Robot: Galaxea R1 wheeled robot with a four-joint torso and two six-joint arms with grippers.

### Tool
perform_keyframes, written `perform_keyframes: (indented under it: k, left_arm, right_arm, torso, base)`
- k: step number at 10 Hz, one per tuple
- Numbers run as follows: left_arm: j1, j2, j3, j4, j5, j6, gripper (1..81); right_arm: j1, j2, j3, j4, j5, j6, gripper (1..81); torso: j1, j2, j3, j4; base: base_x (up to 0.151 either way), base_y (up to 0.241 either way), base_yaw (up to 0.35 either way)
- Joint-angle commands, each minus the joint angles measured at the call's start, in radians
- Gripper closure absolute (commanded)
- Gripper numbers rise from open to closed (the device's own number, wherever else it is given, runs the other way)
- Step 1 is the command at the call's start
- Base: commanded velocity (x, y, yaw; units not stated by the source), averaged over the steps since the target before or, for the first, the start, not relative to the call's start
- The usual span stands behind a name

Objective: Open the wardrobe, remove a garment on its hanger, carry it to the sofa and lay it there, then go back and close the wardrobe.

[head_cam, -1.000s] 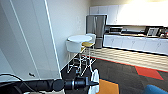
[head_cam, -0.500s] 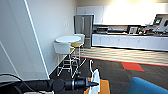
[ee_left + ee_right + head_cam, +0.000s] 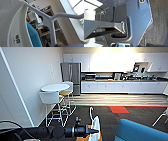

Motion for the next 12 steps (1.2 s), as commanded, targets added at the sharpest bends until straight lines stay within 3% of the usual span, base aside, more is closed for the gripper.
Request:
perform_keyframes:
  k: [1,12]
  left_arm:
    - [-0.151,0.001,0.047,0.025,-0.003,0.006,81.1]
    - [-0.151,-0.011,0.059,0.033,-0.003,0.006,81.1]
  right_arm:
    - [0.024,-0.013,0.008,0.005,-0.058,-0.001,1.0]
    - [0.024,0.002,0.009,0.005,-0.059,-0.001,1.0]
  torso:
    - [0.001,0.0,0.0,0.0]
    - [0.001,0.0,0.0,0.0]
  base:
    - [0.0,0.0,-0.338]
    - [0.0,0.0,-0.338]
